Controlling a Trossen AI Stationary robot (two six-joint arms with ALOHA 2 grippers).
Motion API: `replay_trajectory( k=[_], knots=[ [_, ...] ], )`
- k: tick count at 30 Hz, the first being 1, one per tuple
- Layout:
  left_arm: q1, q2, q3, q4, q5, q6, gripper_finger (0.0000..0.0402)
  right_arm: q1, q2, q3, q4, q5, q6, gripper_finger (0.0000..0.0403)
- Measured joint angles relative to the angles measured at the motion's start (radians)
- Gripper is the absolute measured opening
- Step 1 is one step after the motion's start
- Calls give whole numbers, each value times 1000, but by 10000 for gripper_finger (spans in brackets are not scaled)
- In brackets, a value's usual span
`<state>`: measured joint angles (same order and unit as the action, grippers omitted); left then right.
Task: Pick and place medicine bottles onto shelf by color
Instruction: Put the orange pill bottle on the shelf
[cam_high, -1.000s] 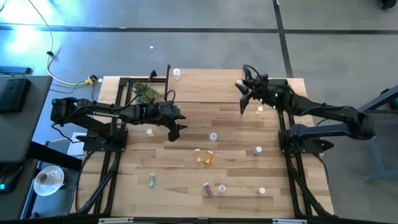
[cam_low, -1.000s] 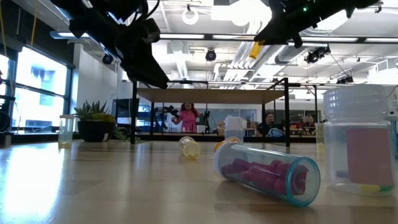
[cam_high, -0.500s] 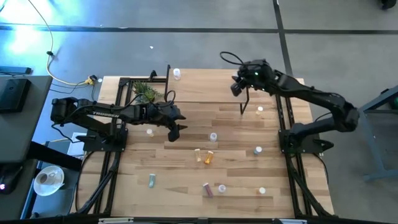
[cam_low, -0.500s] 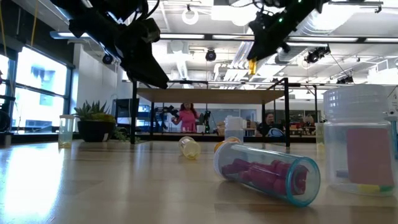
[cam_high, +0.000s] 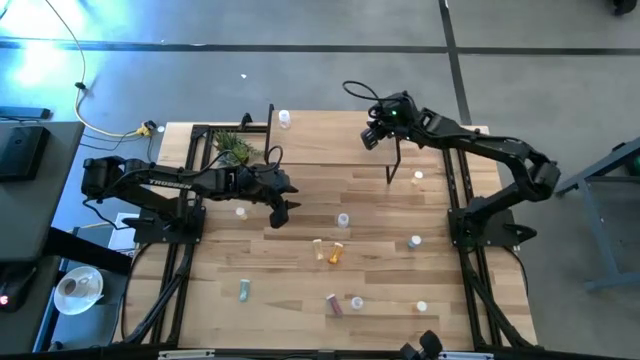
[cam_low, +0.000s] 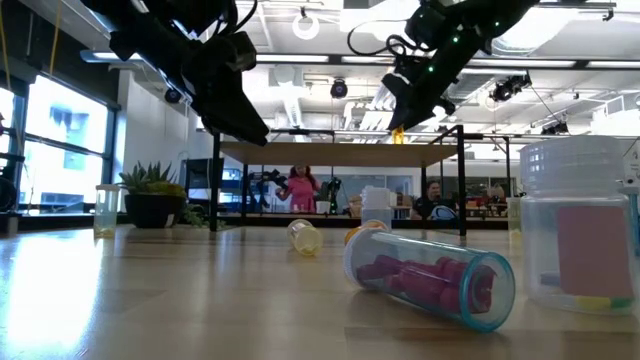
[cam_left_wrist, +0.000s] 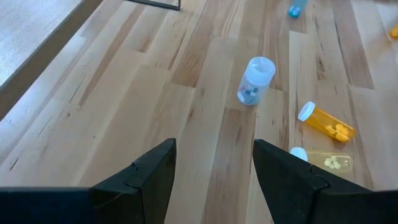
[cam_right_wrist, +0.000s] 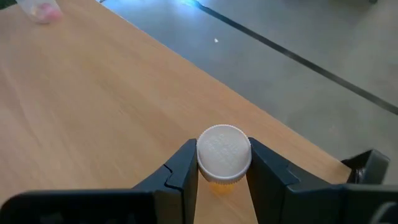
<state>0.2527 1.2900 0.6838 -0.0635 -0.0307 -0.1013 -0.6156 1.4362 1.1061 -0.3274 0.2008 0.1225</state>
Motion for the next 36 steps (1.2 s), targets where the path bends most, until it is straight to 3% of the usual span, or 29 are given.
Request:
replay_trajectory(
  k=[17, 28, 36],
  knots=[
    [0, 0, 0, 0, -1, 0, 204, -13, 4, 1, -31, 13, -19, 96],
    [0, 0, 0, 0, -3, 0, 204, -13, 5, 0, -36, 31, -19, 158],
    [0, 0, 0, -10, -3, 0, 204, -13, -19, 0, -20, 32, -34, 164]
  ],
)
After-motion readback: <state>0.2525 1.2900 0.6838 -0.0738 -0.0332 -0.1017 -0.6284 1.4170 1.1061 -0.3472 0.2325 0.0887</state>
